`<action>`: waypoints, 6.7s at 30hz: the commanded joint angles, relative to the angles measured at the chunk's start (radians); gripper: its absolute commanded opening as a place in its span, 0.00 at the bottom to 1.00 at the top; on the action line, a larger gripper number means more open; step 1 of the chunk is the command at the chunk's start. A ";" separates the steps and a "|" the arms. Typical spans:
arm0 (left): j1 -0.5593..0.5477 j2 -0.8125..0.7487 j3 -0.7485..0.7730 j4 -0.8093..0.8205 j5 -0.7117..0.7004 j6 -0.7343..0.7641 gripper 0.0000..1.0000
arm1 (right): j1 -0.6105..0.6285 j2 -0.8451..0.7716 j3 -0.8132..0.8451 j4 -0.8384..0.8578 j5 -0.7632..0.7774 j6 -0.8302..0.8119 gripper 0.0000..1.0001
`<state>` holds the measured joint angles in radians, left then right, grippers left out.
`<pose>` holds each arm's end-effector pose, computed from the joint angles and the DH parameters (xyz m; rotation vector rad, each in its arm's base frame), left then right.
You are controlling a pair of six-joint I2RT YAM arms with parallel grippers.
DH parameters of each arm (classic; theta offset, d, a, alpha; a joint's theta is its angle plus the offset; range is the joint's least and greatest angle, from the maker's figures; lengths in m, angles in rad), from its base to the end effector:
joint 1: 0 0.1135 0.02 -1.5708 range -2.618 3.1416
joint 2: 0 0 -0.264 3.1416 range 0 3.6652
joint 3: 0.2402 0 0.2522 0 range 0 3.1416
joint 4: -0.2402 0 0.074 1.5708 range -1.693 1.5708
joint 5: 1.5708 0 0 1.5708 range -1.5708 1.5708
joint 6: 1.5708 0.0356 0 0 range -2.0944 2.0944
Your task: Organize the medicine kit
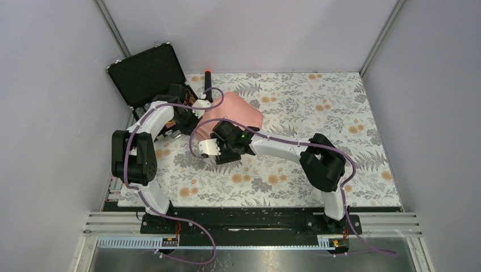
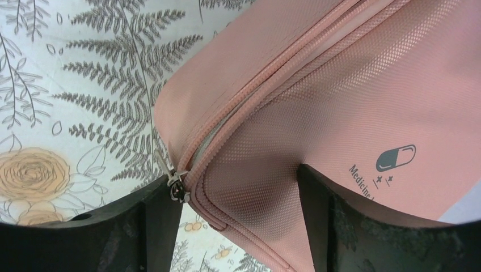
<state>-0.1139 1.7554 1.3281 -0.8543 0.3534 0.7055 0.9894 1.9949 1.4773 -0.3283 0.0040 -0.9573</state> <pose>0.3432 -0.0517 0.2232 1.1581 2.4877 -0.3521 0.2439 0.3709 0.2030 -1.9970 1.3610 0.0099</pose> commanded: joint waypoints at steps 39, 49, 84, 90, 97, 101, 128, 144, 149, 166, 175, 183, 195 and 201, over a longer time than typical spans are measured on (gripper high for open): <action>-0.159 0.030 -0.069 -0.591 0.547 0.245 0.00 | -0.069 -0.345 -0.268 0.067 -0.226 -0.009 0.93; -0.156 -0.073 -0.082 -0.400 0.343 0.032 0.00 | -0.215 -0.354 -0.295 0.017 -0.306 -0.265 0.81; -0.088 0.004 0.028 -0.317 0.141 -0.004 0.00 | -0.154 -0.149 -0.203 0.078 -0.216 -0.136 0.00; -0.165 0.100 0.149 -0.223 0.086 -0.094 0.00 | -0.104 -0.275 -0.268 -0.016 -0.098 0.145 0.00; -0.229 0.167 0.236 -0.217 0.118 -0.151 0.00 | -0.094 -0.132 -0.067 -0.220 -0.068 0.534 0.00; -0.222 0.095 0.170 -0.270 0.198 -0.124 0.00 | -0.095 -0.044 0.001 -0.275 -0.129 0.538 0.00; -0.188 0.199 0.273 -0.336 0.121 -0.038 0.00 | -0.092 -0.201 -0.248 0.260 -0.228 -0.126 0.52; -0.206 0.245 0.286 -0.631 0.504 0.112 0.00 | -0.092 -0.049 -0.155 0.350 -0.158 -0.036 0.19; -0.268 0.307 0.301 -0.727 0.614 0.223 0.00 | -0.092 -0.025 -0.123 0.334 -0.173 -0.011 0.18; -0.138 0.250 0.256 -0.685 0.524 0.177 0.00 | -0.184 -0.409 -0.357 0.221 -0.220 0.126 0.42; -0.097 0.034 -0.018 -0.447 0.251 0.084 0.00 | -0.578 -0.266 -0.099 0.205 -0.493 0.768 0.90; -0.093 -0.022 -0.074 -0.326 0.038 0.037 0.00 | -0.592 0.081 0.202 0.164 -0.657 1.121 0.99; -0.194 -0.058 -0.069 -0.321 0.191 -0.069 0.50 | -0.625 0.079 0.166 0.199 -0.662 1.251 1.00; -0.035 -0.196 0.068 -0.330 -0.033 -0.040 0.96 | -0.687 -0.181 0.100 0.034 -0.433 1.046 0.99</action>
<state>-0.2707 1.6791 1.2758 -1.2255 0.4500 0.6548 0.3504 2.0590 1.5837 -0.2073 -0.5785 0.2234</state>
